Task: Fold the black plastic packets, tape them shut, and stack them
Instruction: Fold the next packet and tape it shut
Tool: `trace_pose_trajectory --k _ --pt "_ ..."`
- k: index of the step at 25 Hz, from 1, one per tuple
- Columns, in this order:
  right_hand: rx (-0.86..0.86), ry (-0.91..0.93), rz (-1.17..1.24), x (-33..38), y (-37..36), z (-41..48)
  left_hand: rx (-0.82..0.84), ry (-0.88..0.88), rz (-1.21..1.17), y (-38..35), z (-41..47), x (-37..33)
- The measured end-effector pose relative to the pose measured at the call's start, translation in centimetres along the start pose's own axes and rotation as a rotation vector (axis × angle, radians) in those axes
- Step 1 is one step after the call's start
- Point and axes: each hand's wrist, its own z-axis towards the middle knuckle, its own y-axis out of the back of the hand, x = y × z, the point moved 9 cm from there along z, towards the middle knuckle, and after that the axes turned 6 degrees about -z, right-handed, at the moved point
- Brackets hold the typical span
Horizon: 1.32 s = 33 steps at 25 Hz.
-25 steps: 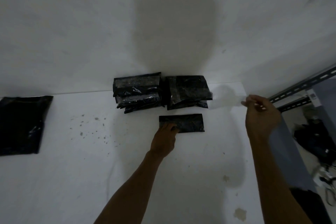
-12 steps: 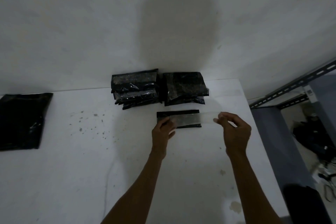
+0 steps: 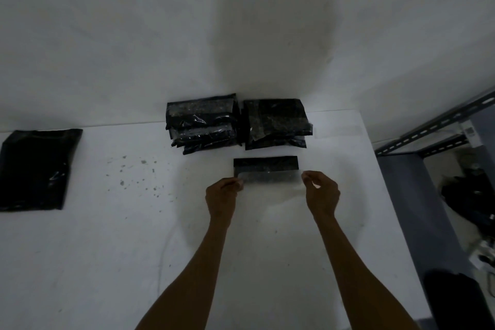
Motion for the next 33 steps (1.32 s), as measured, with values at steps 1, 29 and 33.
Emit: trace_pose_trajectory --k 1,29,33 --pt "0.010 -0.012 -0.028 -0.6 -0.7 0.1 -0.021 -0.010 0.058 0.2 0.2 0.2" --pt "0.032 0.094 -0.136 -2.2 -3.2 2.4 -0.152 -0.345 0.614 0.2 0.6 -2.8" --pt "0.013 0.576 -0.192 3.4 -3.1 0.8 0.123 -0.806 0.724 -4.2 -0.7 -5.6"
